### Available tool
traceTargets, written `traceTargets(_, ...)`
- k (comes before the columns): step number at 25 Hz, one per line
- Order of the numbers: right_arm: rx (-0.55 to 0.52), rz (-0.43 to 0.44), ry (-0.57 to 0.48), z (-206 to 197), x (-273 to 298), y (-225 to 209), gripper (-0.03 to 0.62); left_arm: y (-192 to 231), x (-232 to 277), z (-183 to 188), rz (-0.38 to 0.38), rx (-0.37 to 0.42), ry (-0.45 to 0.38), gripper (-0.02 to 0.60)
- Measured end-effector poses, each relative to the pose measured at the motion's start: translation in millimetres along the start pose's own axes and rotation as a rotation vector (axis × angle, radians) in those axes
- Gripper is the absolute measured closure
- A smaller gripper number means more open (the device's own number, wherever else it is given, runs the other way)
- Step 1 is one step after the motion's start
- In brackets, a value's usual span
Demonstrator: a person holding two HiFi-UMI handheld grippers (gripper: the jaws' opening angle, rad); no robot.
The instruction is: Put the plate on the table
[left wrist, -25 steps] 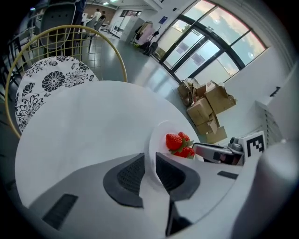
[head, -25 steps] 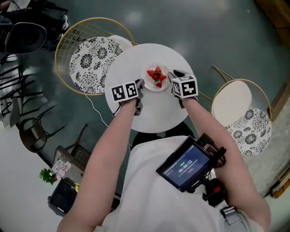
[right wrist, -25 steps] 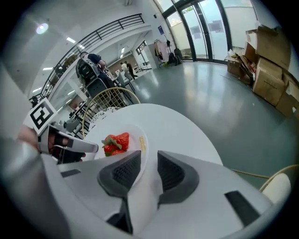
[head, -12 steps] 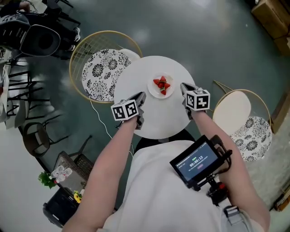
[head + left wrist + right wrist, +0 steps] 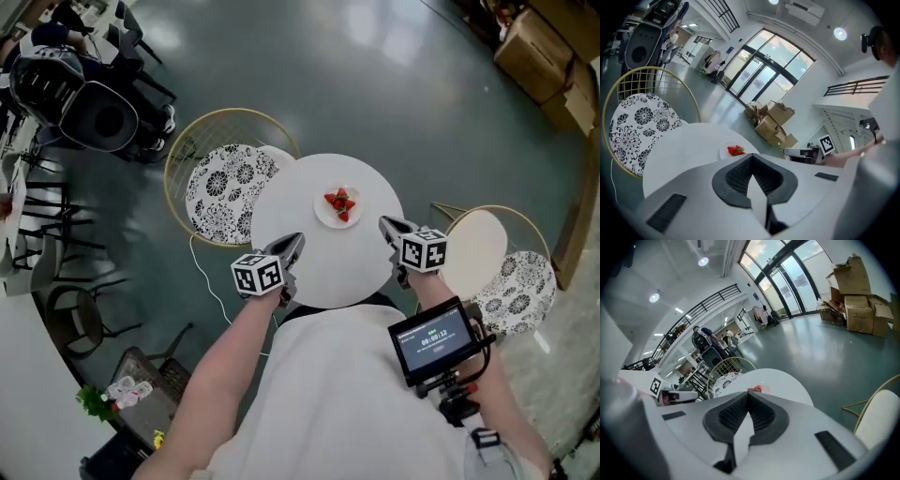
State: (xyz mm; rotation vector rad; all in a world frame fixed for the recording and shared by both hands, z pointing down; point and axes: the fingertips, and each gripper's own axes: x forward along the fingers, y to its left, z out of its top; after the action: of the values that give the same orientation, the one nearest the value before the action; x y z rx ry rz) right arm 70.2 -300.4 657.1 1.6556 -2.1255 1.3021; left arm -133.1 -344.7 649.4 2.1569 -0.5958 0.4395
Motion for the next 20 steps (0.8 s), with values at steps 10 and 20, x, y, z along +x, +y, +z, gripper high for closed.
traceTargets(10, 0.059, 0.018, -0.141, -19.6, -41.4, 63.0, 0.589, -13.2, -51.8, -3.9, -0.090, 0.108, -0.041, 0.578)
traceTargets(20, 0.053, 0.006, -0.233, -50.7, -60.6, 115.2, 0.589, -14.6, -88.7, -20.0, -0.180, 0.220, 0.023, 0.578)
